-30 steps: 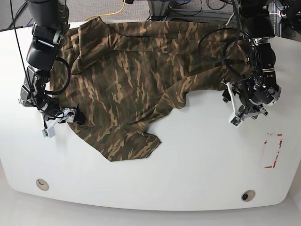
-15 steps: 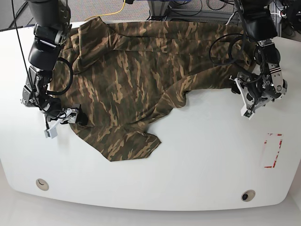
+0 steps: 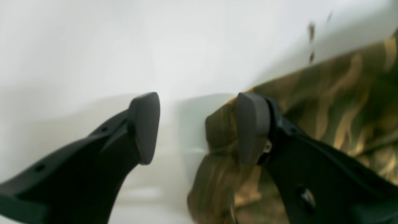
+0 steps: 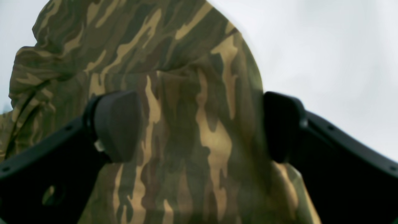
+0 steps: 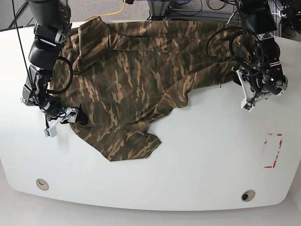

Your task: Layout the t-shirt on the table in an organized manner, then fold the t-shirt properly

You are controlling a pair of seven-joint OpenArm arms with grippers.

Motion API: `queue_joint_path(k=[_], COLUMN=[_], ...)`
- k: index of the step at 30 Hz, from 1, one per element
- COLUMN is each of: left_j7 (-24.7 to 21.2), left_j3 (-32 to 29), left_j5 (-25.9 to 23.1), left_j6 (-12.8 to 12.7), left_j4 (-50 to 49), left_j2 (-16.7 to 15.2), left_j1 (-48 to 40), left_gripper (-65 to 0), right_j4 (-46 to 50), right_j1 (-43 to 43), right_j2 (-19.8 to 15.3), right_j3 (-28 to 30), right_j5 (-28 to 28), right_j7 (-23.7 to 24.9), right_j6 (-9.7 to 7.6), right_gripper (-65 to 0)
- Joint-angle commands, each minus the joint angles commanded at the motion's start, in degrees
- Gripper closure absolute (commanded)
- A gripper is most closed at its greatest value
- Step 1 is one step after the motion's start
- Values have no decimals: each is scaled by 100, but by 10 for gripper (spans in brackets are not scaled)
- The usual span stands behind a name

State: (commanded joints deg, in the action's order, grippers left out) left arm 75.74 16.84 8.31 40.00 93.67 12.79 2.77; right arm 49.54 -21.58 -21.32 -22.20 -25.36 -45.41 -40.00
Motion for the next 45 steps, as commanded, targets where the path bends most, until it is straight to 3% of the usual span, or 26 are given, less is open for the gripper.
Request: queue_joint_path(k=[9, 20, 45], left_j7=[132, 299, 264], left_j3=[0, 35, 422], left_j5=[53, 1037, 1064], left_j6=[0, 0, 0], left_j4=[501, 475, -879], left_j2=[0, 88, 79], left_j1=[-167, -167, 88], left_gripper=[-360, -360, -363], right_j4=[0, 0, 0], right_j1=[0, 0, 0], right_j2=[0, 0, 70], right_j3=[0, 0, 0], right_j5=[0, 0, 0], right_j7=[0, 0, 0], right_j6=[0, 0, 0], right_gripper=[-583, -583, -583])
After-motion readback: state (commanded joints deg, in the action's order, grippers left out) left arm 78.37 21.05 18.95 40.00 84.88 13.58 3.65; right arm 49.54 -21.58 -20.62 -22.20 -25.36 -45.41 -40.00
